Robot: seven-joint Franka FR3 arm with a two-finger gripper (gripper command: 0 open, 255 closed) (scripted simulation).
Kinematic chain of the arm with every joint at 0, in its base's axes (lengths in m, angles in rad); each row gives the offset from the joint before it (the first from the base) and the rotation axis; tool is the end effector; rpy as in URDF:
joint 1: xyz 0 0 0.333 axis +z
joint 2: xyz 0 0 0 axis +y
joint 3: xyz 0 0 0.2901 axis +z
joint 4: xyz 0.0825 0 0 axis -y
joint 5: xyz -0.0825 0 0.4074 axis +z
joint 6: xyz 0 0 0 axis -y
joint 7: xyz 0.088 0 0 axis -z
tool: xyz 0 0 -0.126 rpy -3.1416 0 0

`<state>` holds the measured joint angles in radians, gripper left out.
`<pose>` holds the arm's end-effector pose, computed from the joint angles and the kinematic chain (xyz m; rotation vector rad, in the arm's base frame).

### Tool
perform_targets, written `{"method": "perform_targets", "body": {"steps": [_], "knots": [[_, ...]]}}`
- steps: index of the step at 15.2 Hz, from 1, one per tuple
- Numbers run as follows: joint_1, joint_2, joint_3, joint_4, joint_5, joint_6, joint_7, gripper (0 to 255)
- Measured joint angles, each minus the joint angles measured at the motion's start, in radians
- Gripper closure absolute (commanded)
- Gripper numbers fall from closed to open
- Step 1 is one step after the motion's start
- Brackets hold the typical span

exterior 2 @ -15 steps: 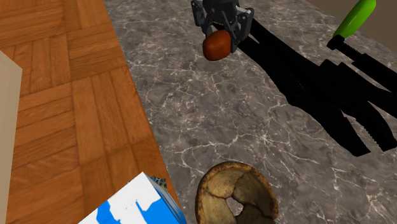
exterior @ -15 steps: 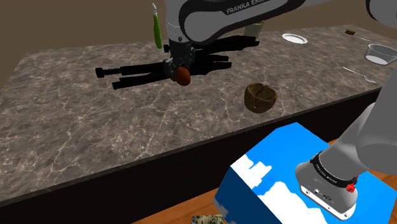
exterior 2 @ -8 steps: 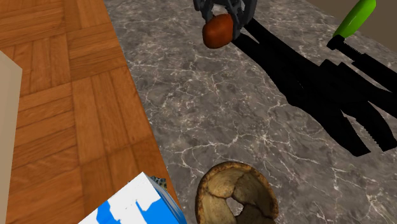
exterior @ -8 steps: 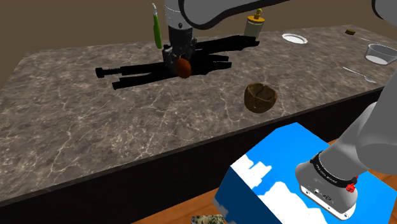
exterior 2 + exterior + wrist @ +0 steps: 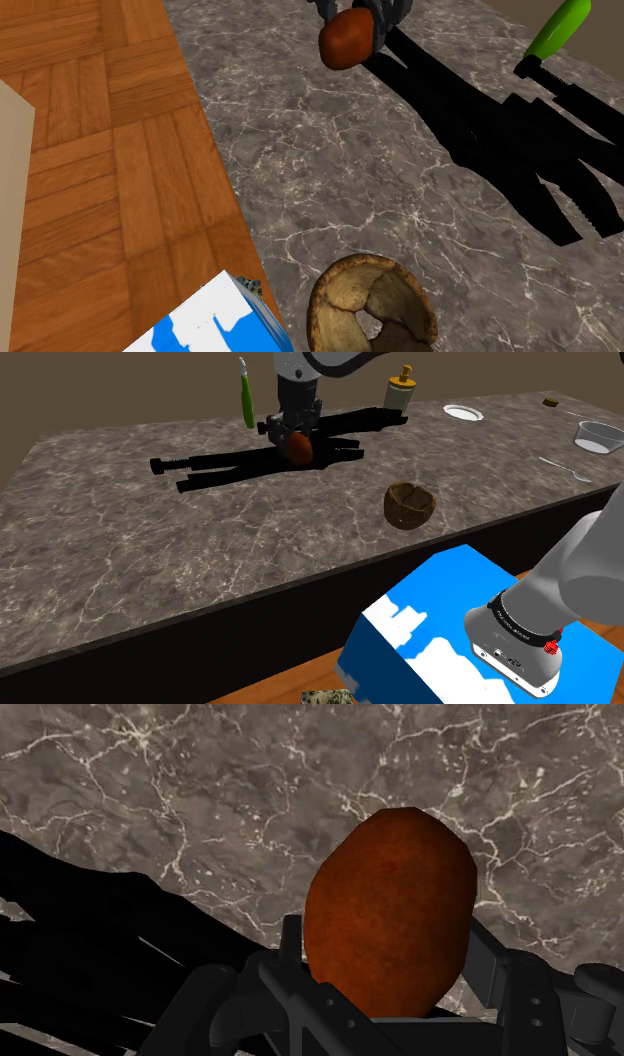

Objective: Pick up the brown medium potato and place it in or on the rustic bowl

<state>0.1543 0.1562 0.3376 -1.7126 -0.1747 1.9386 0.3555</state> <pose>0.5718 0.2797 0.4523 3.0515 0.2861 0.1831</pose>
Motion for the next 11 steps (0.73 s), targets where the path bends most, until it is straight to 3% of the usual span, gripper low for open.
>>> {"method": "perform_targets", "body": {"steps": [11], "knots": [[-0.078,-0.411,-0.091,-0.459,0.136,0.085,-0.208,255]]}}
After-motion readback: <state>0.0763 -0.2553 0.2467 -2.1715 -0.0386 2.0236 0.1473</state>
